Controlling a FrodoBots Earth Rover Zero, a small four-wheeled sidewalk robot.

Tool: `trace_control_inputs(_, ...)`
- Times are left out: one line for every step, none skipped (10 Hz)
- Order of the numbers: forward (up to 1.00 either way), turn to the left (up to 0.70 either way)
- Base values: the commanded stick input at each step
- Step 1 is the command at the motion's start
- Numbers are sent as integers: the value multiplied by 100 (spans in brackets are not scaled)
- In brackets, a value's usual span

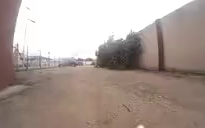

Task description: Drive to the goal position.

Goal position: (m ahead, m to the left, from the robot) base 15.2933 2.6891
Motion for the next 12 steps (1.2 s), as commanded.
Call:
trace_control_inputs(70, 3)
trace_control_inputs(70, 5)
trace_control_inputs(70, 14)
trace_control_inputs(70, 32)
trace_control_inputs(70, 22)
trace_control_inputs(70, 11)
trace_control_inputs(70, 0)
trace_control_inputs(70, 0)
trace_control_inputs(70, 0)
trace_control_inputs(70, 0)
trace_control_inputs(70, 0)
trace_control_inputs(70, 0)
